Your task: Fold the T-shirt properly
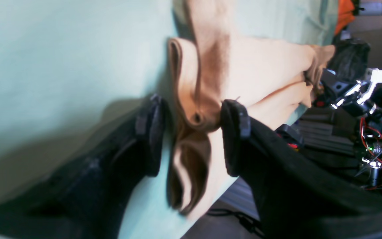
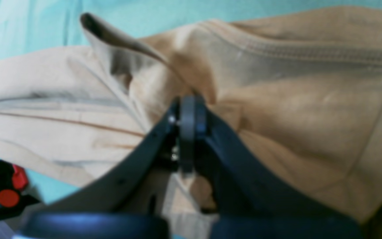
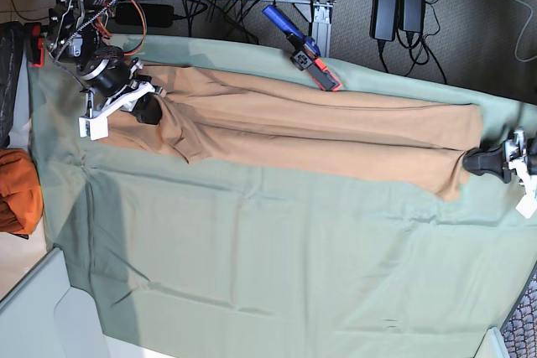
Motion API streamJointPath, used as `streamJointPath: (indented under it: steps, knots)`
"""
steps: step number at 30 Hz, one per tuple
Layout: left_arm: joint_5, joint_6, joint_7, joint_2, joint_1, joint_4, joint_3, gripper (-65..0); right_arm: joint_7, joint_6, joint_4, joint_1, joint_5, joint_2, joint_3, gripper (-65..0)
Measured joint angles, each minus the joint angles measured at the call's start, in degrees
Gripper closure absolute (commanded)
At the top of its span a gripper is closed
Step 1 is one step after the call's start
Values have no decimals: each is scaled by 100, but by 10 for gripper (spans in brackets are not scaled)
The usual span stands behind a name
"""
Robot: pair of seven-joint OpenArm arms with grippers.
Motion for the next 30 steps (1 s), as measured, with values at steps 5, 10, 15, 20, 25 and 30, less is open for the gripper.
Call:
streamJointPath:
  steps: [5,10,15,20,25,30]
  knots:
    - [13,0,9,136,11,85,0,-318,0,0,0,0,0,0,0,0]
    - [-15,-2,-35,140,76,107,-4,-318,0,0,0,0,0,0,0,0]
    - [-74,-17,-79,129,179,131,-9,-317,0,0,0,0,0,0,0,0]
    - [-81,-22,-118,127,238,151,-20,-254,0,0,0,0,-2,0,0,0]
    - [-72,-26,-114,129,238,153,-20,-58,0,0,0,0,0,0,0,0]
    - [-74,-28,-111,127,236,153,-20,0,0,0,0,0,0,0,0,0]
